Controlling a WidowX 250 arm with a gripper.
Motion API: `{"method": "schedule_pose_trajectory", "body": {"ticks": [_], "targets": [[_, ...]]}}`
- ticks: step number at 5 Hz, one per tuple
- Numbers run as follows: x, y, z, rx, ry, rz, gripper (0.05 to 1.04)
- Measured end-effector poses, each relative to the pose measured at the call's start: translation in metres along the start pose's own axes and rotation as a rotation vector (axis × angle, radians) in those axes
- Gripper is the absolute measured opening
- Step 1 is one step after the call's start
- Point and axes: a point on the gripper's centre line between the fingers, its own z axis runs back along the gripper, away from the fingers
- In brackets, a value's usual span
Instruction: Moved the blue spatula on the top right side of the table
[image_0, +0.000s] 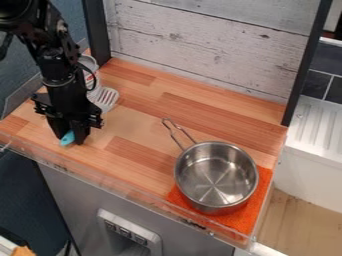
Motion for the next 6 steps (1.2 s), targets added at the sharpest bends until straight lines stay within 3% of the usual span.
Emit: {"method": "schedule_pose_trajectory", "body": {"ticks": [1,2,3,4,5,6], "targets": [[-0.003,0.0,0.011,0.003,-0.001,0.004,0.333],[0.003,-0.018,0.039,0.006,-0.014,0.0,0.333],[0.03,-0.066,0.068,-0.011,-0.037,-0.05,0.333],[0.059,-0.114,0.077,-0.046,-0.034,-0.1,0.333],[0.076,-0.158,0.06,-0.071,0.011,-0.138,0.333],[0.074,-0.185,0.043,-0.091,0.056,-0.157,0.332]]}}
